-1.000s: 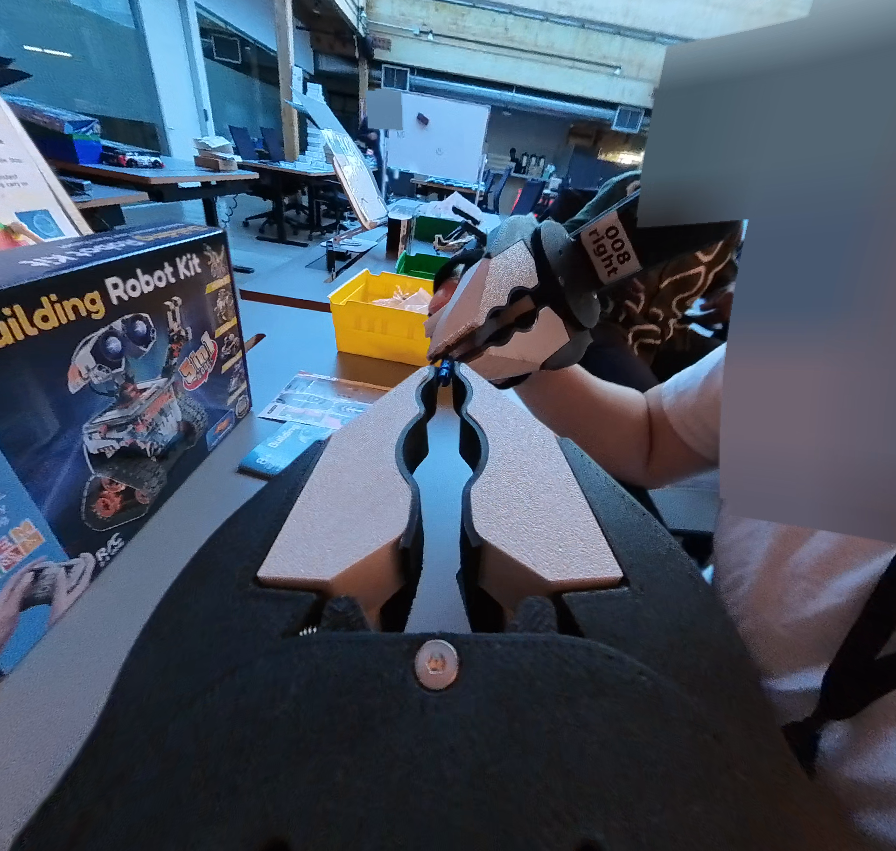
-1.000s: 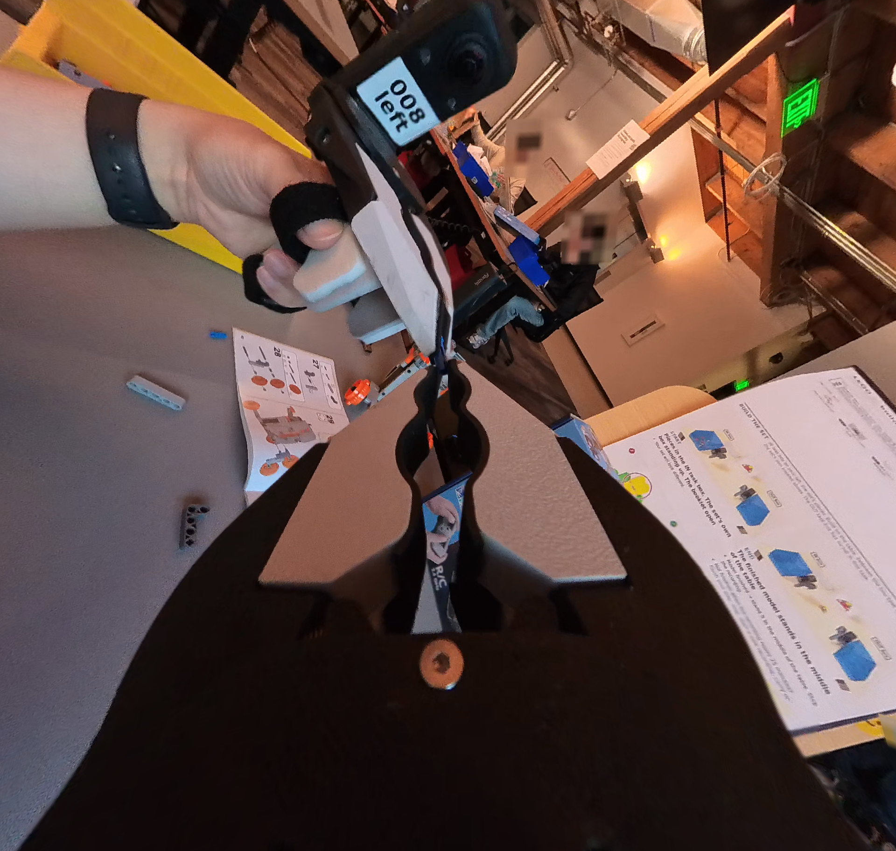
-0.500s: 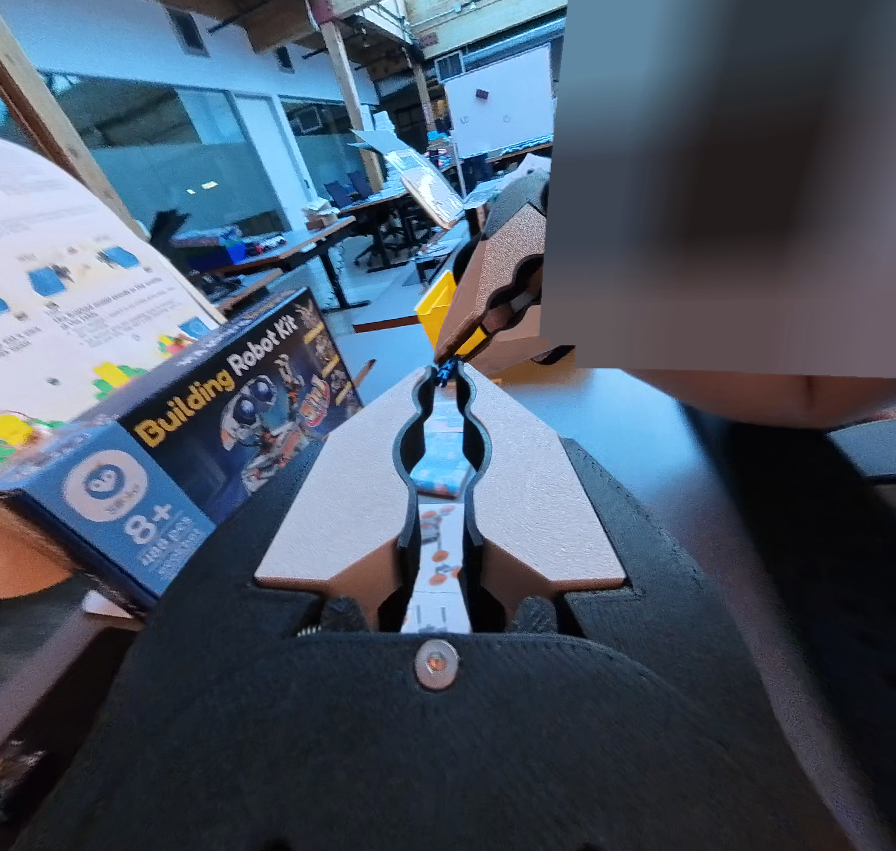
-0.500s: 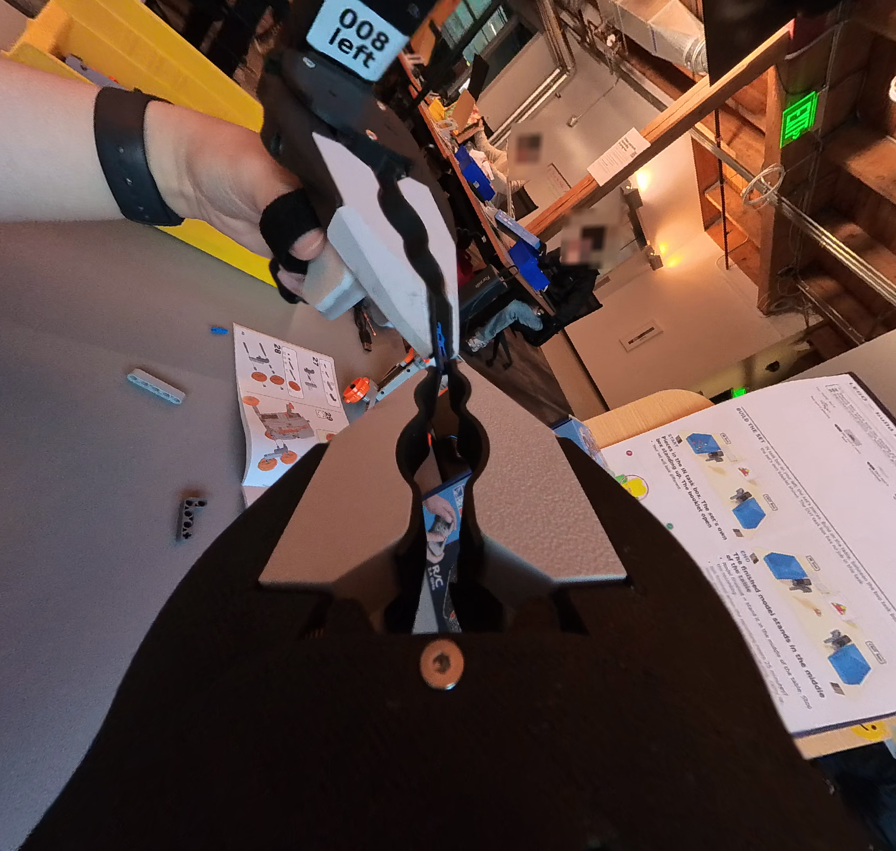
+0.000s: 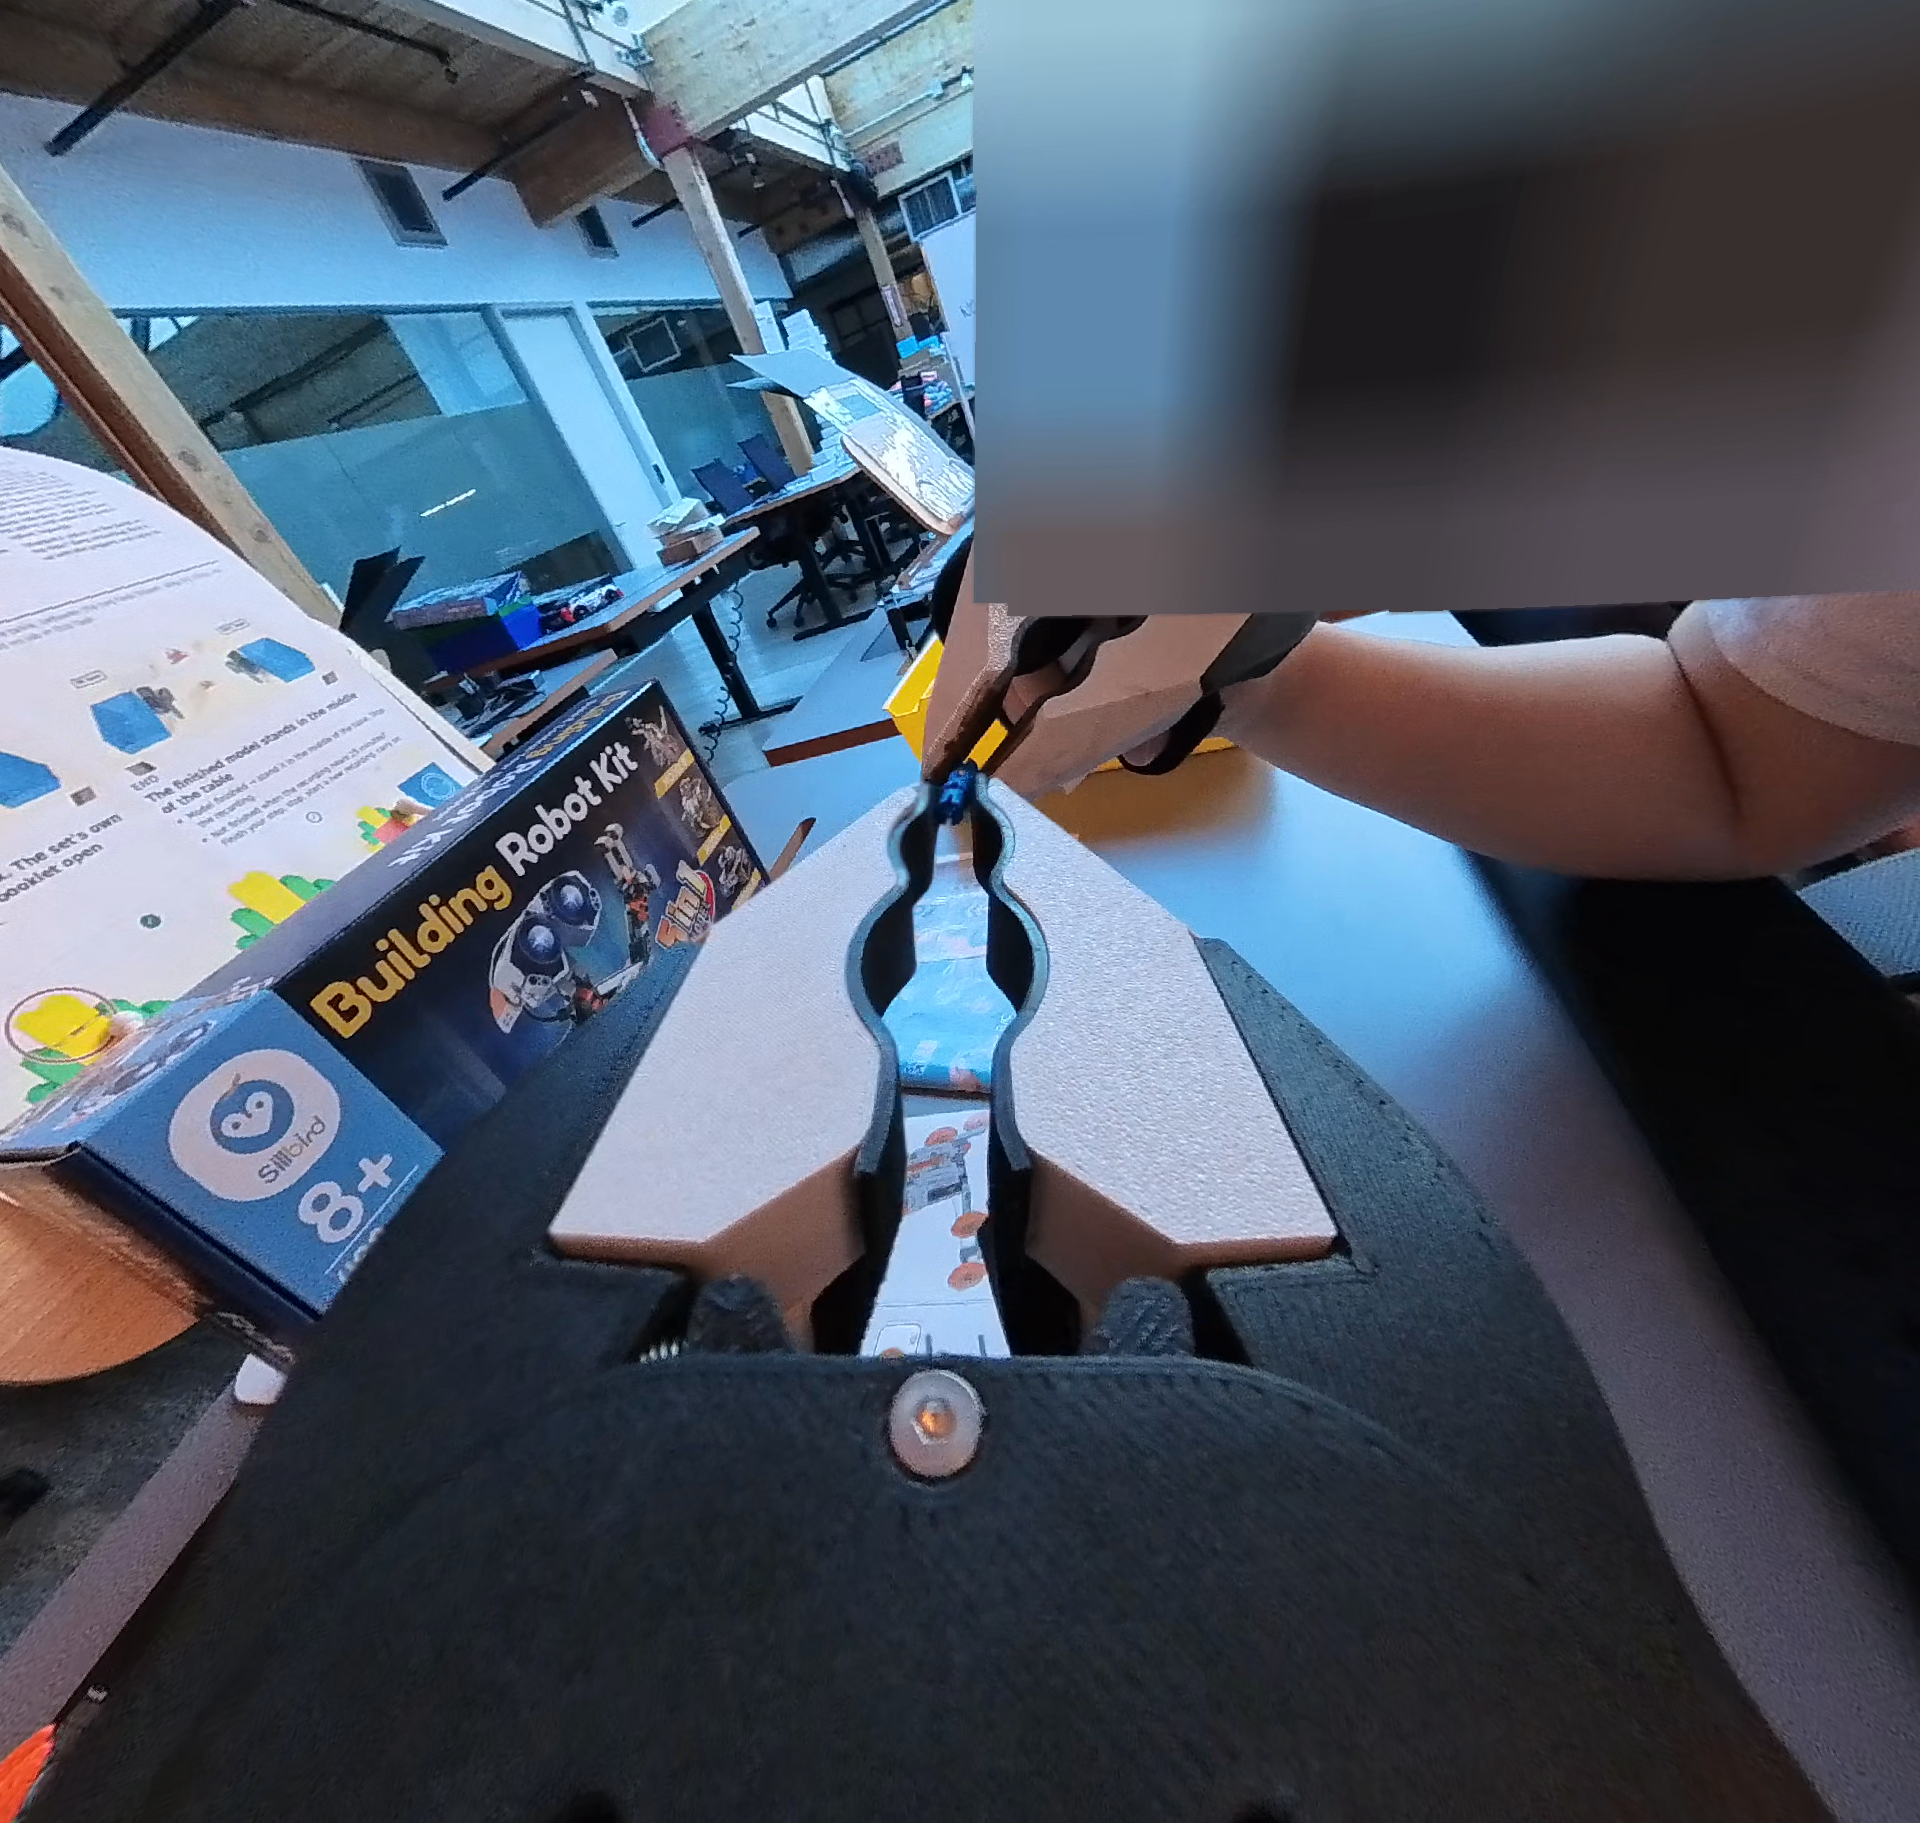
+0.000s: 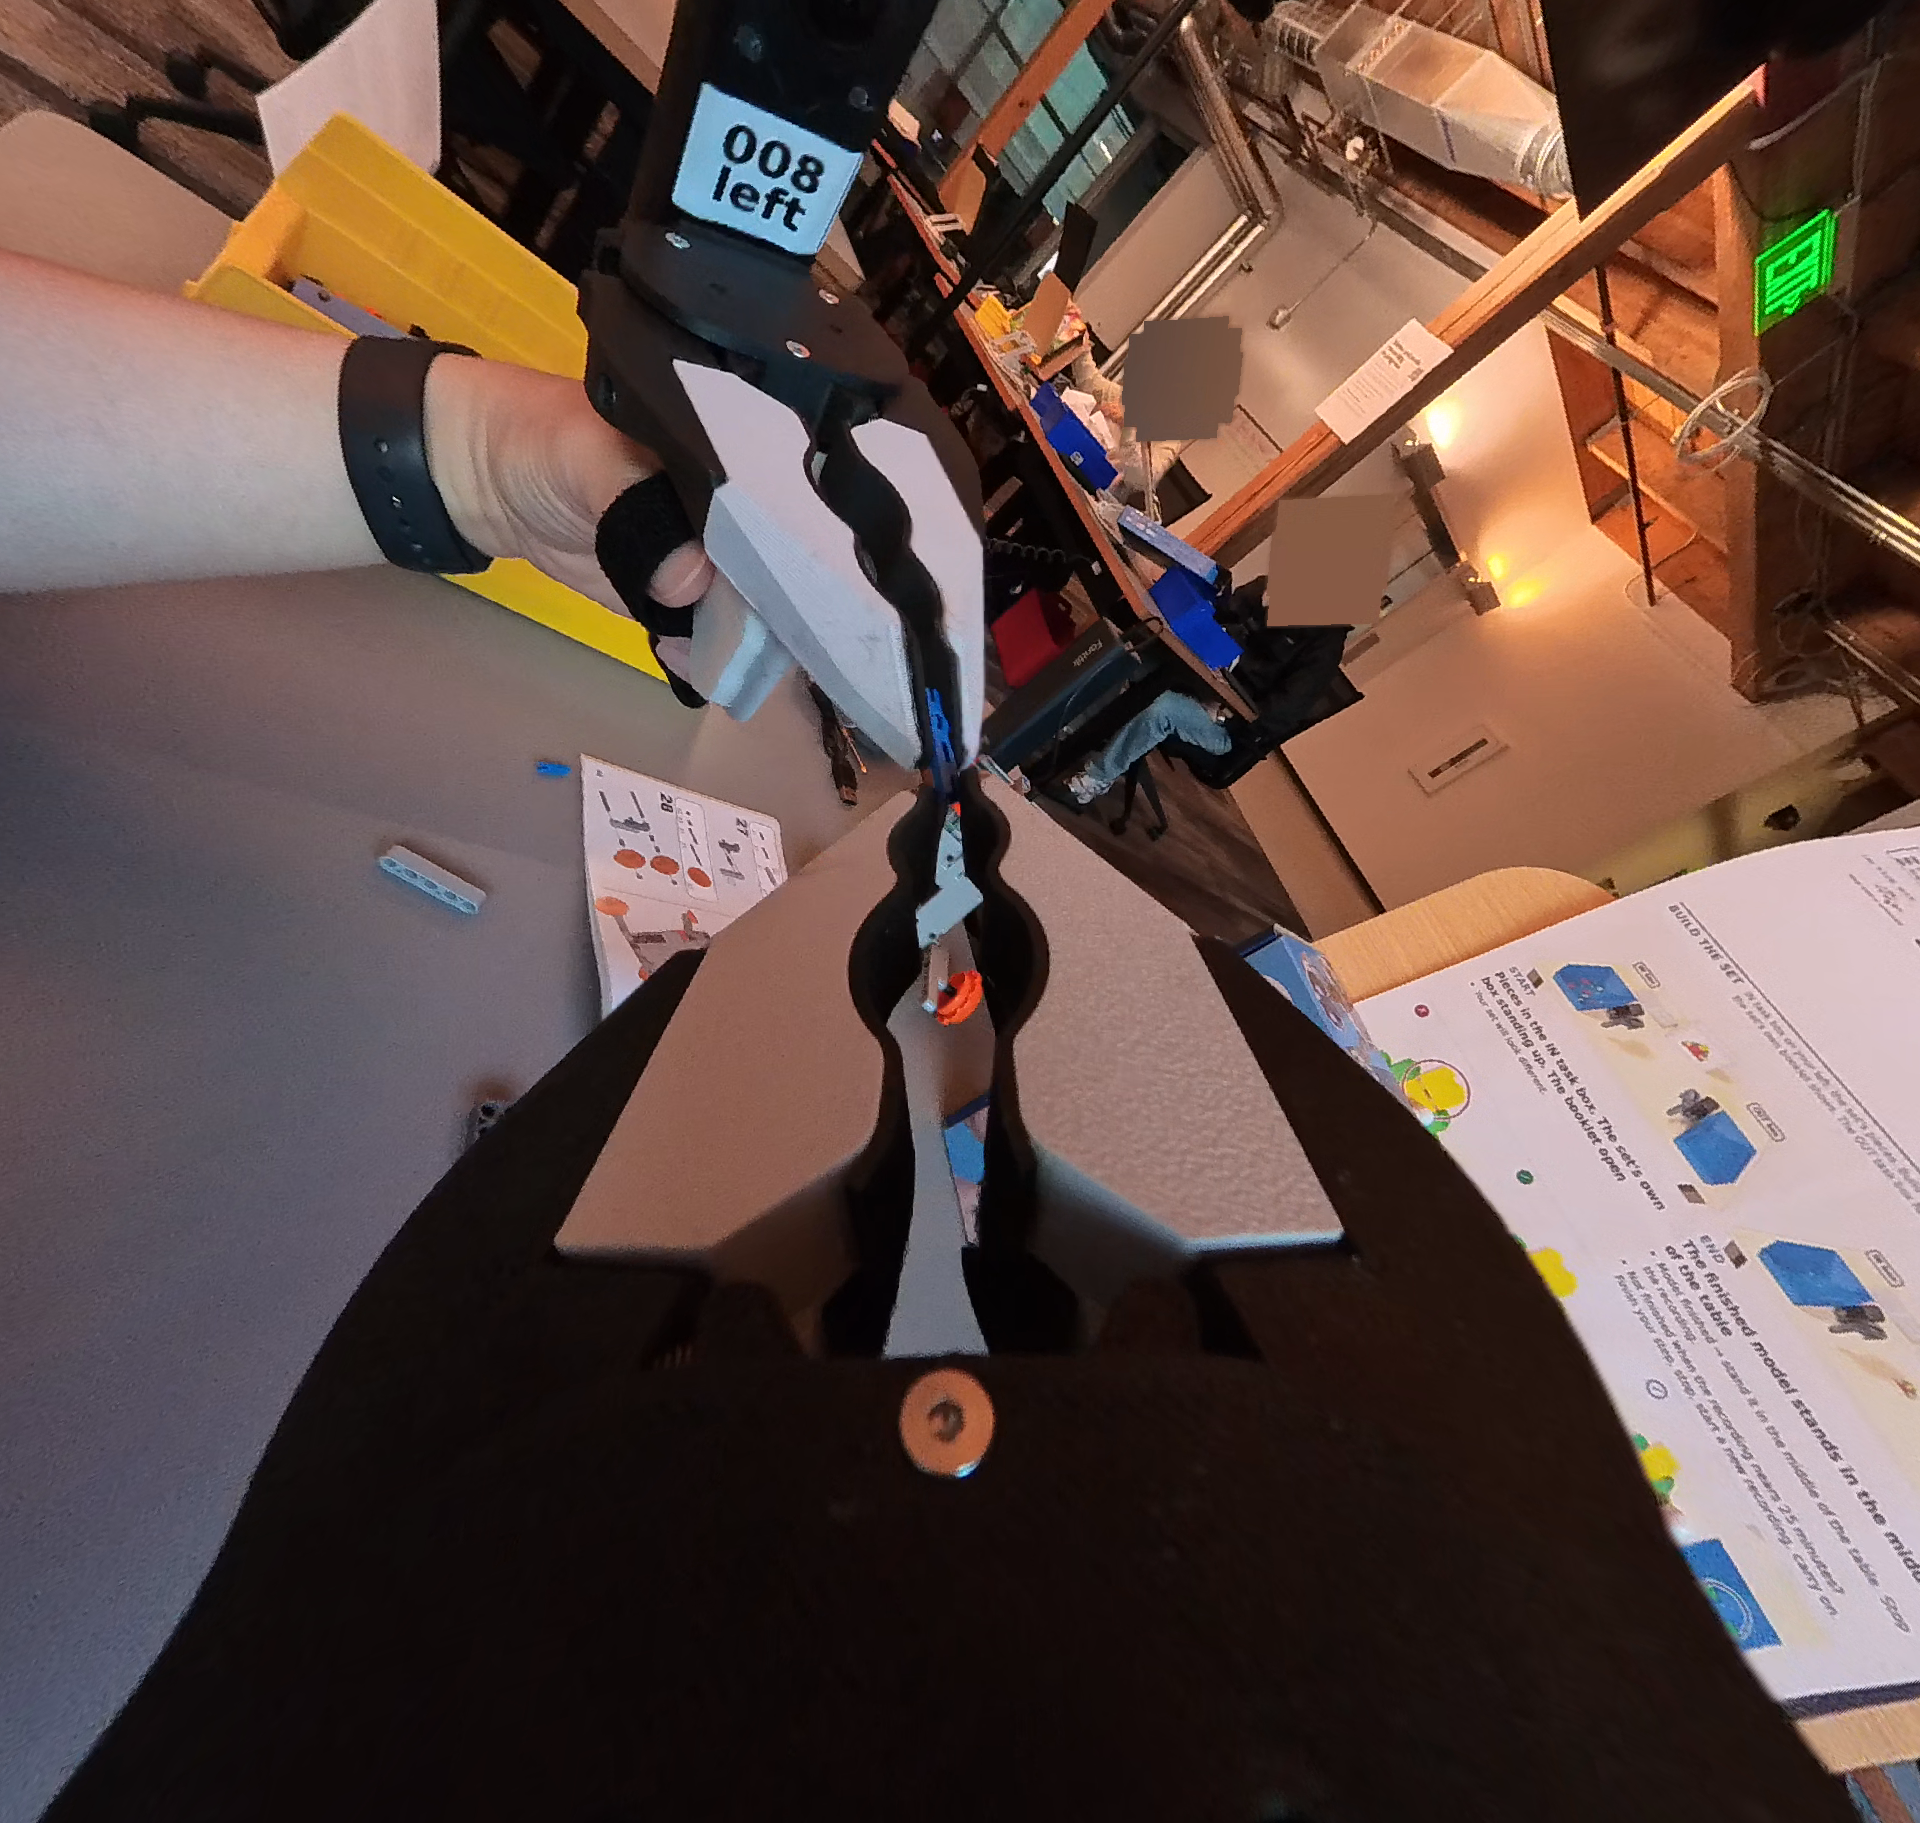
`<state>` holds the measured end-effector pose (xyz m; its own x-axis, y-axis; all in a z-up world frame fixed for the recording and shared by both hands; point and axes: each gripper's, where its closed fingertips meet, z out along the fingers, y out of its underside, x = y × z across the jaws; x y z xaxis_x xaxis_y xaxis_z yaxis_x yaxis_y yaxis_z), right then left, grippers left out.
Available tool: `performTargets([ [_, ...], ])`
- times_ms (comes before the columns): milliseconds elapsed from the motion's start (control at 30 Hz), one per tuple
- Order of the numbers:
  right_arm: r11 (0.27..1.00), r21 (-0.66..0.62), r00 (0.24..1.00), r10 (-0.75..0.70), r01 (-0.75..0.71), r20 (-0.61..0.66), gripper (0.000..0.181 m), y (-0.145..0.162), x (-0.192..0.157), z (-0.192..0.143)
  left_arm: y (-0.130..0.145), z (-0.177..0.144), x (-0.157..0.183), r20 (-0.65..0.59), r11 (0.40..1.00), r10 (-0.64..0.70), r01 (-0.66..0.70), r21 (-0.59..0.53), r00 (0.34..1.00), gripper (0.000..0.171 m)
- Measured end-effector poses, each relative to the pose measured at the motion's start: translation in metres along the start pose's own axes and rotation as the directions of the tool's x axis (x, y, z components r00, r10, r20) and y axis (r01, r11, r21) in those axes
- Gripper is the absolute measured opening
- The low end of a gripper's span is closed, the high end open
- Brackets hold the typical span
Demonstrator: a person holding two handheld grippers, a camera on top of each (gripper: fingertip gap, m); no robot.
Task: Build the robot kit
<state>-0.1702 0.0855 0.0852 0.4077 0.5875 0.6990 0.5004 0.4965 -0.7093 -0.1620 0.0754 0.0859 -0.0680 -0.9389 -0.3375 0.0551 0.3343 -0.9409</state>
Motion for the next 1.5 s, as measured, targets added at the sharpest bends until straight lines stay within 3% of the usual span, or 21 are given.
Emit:
performTargets([
  [633,0.994,0.01,0.99,0.104,-0.105,0.097,0.004,0.004,-0.01,0.003,0.007,-0.004,0.007,-0.04,0.999,0.021,-0.022,-0.025,0.999,0.002],
  [733,0.986,0.035,0.984,0.163,-0.166,0.078,0.026,0.01,-0.004,0.003,0.005,-0.012,-0.001,-0.01,1.0,0.009,-0.009,-0.008,1.0,0.002],
  [800,0.936,-0.061,0.918,0.351,-0.346,0.185,0.027,0.034,-0.015,0.008,0.005,-0.025,-0.012,0.042,1.0,-0.002,0.002,-0.006,0.999,0.002],
  [867,0.825,-0.269,0.782,0.561,-0.497,0.273,0.034,0.068,-0.043,0.019,0.008,-0.041,-0.024,0.105,1.0,-0.004,0.005,-0.015,0.994,0.002],
  [933,0.76,-0.474,0.738,0.61,-0.444,0.288,0.034,0.104,-0.077,0.03,0.012,-0.059,-0.036,0.175,0.999,-0.001,0.008,-0.037,0.985,0.002],
  [1033,0.716,-0.638,0.728,0.593,-0.283,0.343,0.023,0.133,-0.124,0.041,0.012,-0.083,-0.049,0.249,0.999,-0.013,0.02,-0.026,0.968,0.002],
  [1200,0.64,-0.758,0.726,0.579,-0.122,0.372,0.019,0.161,-0.159,0.042,0.003,-0.1,-0.054,0.289,1.0,-0.013,0.01,0.009,0.957,0.002],
  [1500,0.598,-0.801,0.751,0.536,-0.018,0.384,0.019,0.169,-0.167,0.043,0.004,-0.096,-0.05,0.272,1.0,0.013,-0.007,-0.025,0.962,0.002],
])
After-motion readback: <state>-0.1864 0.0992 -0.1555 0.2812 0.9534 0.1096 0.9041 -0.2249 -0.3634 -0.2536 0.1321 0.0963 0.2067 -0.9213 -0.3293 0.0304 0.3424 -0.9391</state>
